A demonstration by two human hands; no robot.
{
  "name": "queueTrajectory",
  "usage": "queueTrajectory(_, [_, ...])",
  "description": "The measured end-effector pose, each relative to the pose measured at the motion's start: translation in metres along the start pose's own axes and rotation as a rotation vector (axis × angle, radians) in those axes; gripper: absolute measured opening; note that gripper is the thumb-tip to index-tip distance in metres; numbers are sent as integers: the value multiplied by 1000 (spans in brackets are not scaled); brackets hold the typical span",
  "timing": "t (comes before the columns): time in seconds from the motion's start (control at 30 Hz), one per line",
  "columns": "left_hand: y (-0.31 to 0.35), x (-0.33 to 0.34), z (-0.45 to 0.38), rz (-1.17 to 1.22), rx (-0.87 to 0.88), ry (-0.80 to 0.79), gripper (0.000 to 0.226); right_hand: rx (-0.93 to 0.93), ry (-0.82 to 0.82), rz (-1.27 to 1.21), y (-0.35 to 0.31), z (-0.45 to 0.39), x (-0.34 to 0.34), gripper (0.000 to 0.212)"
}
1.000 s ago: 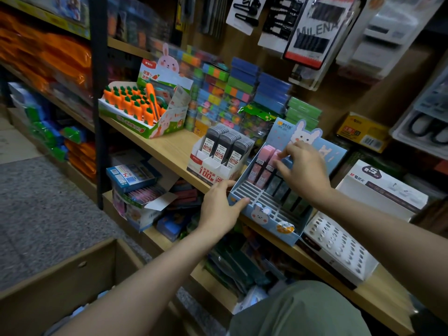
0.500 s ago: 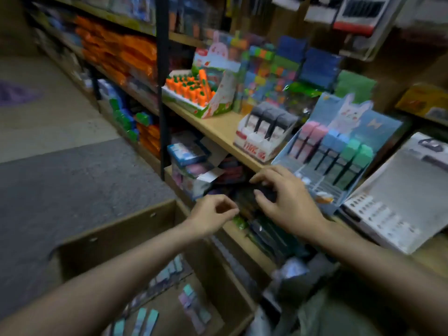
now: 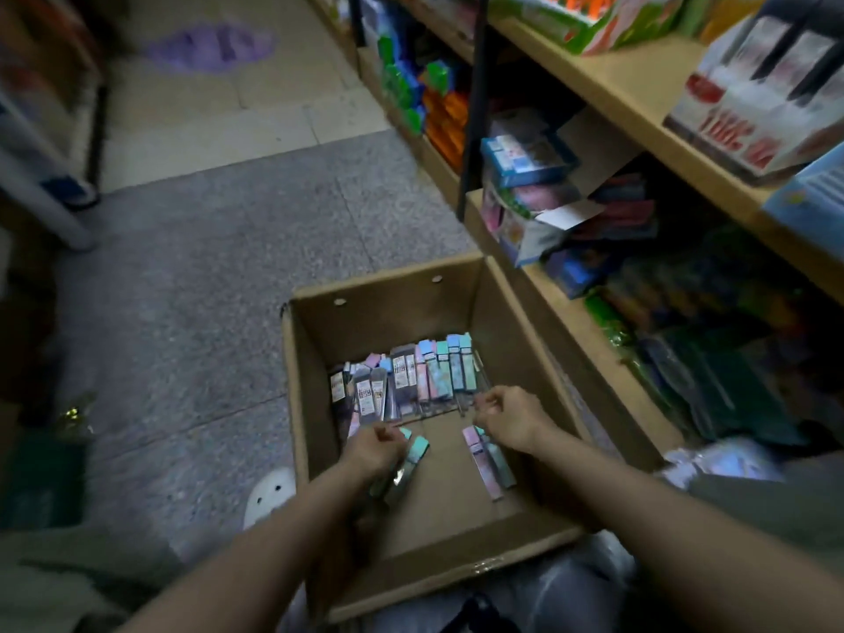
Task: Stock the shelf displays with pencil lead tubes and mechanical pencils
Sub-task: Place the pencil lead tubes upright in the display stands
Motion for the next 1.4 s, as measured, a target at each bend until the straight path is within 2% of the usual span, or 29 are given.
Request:
queueTrajectory(0.1, [-15, 33, -16, -17, -51, 4, 12, 126, 47, -55, 39, -23, 14, 31])
queueTrajectory(0.2, [-24, 37, -26, -55, -102, 109, 27, 215, 43, -2, 72, -38, 31, 38])
queueTrajectory(0.3, [-29, 43, -32, -107, -98, 155, 41, 197, 28, 92, 84, -50, 43, 38])
queueTrajectory(0.43, [-28, 52, -40, -119, -65, 225, 35, 128, 29, 192, 81, -65, 53, 44])
queueTrajectory(0.57, [-28, 57, -50, -100, -75, 222, 37, 80, 37, 268, 80, -76, 63, 50])
queueTrajectory(0.83, [-30, 59, -60, -26, -107, 183, 12, 46, 82, 409, 79, -82, 70, 26])
queueTrajectory(0.97, [-16, 42, -54, -7, -41, 244, 30, -16, 113, 256, 68, -72, 60, 17])
queueTrajectory(1.03, [3, 26, -51, 5, 34, 214, 36, -60, 157, 124, 50, -64, 46, 19])
queueTrajectory(1.13, [49, -8, -41, 54, 217, 110, 24, -151, 204, -144, 11, -49, 18, 34])
queueTrajectory(1.17, [66, -23, -34, 54, 280, 97, 28, -194, 208, -223, -3, -43, 8, 41])
queueTrajectory(1.23, [106, -53, -17, 12, 444, 94, 51, -283, 214, -326, -31, -28, -13, 48])
queueTrajectory(1.3, [147, -82, 6, -79, 613, 103, 58, -347, 217, -397, -54, -13, -33, 45])
queueTrajectory(1.4, [202, -112, 40, -152, 783, 65, 49, -444, 296, -404, -85, 14, -76, 38])
Point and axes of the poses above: each hand's wrist, its own z-axis away from the middle knuckle, its own x-axis out of the palm, y = z × x, the point moved 7 cm from there along -z, towards the middle knuckle, and after that the axes turned 13 degrees about -z, right-handed, at the moved point
